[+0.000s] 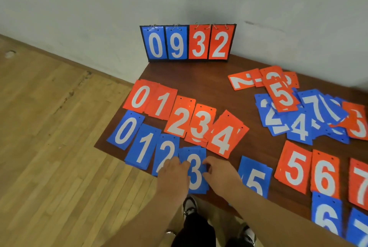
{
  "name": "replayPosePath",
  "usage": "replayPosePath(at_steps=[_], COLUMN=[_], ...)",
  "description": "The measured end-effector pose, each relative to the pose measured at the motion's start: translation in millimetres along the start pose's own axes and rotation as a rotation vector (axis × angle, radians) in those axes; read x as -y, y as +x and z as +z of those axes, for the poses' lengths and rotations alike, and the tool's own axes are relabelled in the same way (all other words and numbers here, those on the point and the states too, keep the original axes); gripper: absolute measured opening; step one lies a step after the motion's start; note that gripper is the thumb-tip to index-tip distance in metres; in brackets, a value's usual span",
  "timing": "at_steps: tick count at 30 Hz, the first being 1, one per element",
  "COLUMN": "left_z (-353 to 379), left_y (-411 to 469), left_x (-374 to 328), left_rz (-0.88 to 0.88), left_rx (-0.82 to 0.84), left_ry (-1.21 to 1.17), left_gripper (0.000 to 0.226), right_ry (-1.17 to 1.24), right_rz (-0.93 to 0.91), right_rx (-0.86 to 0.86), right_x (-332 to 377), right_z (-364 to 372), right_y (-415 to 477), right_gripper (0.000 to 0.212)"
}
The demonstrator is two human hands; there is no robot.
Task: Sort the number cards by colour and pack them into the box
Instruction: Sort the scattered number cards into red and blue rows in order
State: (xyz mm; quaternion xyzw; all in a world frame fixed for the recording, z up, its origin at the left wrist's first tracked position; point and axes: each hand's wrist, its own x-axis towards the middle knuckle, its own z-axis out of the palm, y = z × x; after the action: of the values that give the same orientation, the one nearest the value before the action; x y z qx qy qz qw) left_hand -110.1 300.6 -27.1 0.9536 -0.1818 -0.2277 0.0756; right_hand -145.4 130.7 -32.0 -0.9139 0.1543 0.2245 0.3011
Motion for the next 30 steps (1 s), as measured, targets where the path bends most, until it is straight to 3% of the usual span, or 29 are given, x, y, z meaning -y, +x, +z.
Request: replayPosePath(at_steps=[7, 15, 23, 30], left_z=[-30, -65, -65, -61], left_y=[-3, -3, 2, 22], left_x=[-28, -125, -215, -233], left_rz=[-0.017, 0.106, 0.103, 0.091], left_rx=[-0.125, -0.318, -0.336, -0.296], left_ry=[-0.059, -0.067, -0.106, -0.087], left_gripper=[0.042, 0.048, 0.053, 0.057], right_ry=[0.057, 0.126, 0.22, 0.277], right_rz=[-0.009, 0.082, 0.146, 0.209], right_rx=[-0.141, -0.375, -0.515, -0.463], right_x=[-36, -135, -228, -258], right_z=[-62, -160, -214, -220], right_y=[-29, -92, -137, -122], right_gripper=[0.036, 0.037, 0.042, 0.047])
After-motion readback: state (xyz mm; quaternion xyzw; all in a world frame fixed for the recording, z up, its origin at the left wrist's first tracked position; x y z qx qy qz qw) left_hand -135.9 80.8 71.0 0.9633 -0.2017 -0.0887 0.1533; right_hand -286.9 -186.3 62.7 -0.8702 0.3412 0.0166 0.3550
